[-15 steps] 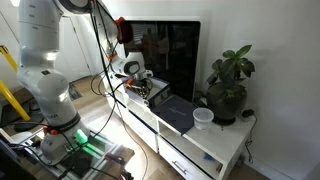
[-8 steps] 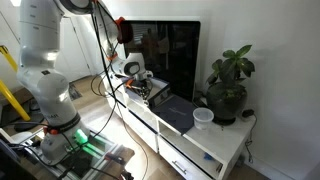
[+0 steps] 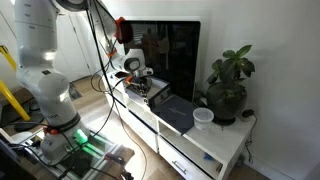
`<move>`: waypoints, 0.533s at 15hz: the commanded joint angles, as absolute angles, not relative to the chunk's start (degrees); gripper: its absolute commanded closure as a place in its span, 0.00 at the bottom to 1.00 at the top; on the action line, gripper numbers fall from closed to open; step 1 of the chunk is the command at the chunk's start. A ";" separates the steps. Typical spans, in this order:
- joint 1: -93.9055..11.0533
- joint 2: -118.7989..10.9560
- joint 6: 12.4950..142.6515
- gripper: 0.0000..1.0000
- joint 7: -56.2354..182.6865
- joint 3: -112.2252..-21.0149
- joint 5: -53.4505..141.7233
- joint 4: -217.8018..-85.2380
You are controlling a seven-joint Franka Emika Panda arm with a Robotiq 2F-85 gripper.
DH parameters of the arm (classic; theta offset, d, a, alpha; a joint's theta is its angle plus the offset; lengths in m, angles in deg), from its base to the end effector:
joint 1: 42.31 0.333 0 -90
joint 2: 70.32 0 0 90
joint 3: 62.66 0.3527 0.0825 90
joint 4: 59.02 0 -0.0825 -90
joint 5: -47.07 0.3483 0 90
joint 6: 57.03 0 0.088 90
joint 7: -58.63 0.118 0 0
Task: Put the sunglasses in the box then place the lid on the box
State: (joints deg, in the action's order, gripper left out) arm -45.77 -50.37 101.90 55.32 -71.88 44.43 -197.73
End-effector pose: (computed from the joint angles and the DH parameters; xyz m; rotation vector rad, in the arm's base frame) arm 0.4786 -0.1070 0.2265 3.0651 -0.1701 -0.0030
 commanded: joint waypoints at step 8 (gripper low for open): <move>-47.55 -64.37 81.96 0.97 56.80 -68.47 52.94 -194.23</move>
